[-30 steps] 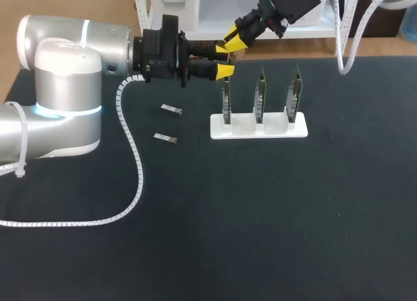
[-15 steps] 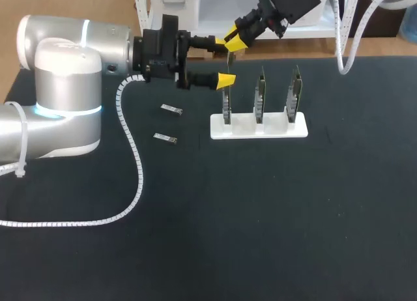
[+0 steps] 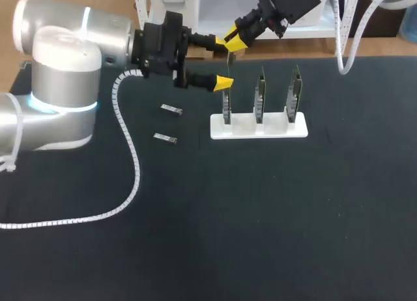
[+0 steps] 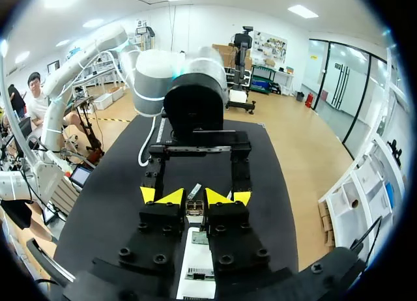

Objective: Pick up the optical module with the left hand, and insert it into the network port with the right hand.

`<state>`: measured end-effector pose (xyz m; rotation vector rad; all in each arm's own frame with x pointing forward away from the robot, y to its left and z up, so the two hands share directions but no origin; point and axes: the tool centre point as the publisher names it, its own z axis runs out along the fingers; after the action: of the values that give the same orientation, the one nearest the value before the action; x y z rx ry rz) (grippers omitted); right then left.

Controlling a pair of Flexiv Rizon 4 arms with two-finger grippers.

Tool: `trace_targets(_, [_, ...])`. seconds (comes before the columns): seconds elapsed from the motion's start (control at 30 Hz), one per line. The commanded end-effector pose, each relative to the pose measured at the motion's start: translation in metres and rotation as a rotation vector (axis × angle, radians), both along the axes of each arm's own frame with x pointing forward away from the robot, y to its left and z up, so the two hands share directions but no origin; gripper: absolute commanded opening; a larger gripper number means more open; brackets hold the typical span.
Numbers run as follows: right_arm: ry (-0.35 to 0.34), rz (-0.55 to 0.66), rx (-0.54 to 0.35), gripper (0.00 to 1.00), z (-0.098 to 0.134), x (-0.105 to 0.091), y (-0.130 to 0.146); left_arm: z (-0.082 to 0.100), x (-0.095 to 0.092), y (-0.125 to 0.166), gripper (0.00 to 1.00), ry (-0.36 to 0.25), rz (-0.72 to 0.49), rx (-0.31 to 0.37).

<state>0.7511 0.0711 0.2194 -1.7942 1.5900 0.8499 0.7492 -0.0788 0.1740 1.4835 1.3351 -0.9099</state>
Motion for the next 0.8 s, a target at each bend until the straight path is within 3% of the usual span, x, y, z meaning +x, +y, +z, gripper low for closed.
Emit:
trace_targets(0.03, [-0.001, 0.0, 0.001, 0.0, 0.0, 0.0, 0.0, 0.003, 0.01, 0.01, 1.0, 0.018, -0.024, 0.077])
trace_targets(0.37, [-0.001, 0.0, 0.001, 0.0, 0.0, 0.0, 0.0, -0.005, 0.025, 0.038, 1.0, 0.028, -0.009, 0.199])
trace_targets(0.8, [-0.001, 0.0, 0.001, 0.0, 0.0, 0.0, 0.0, -0.004, 0.033, 0.058, 1.0, 0.024, 0.009, 0.24])
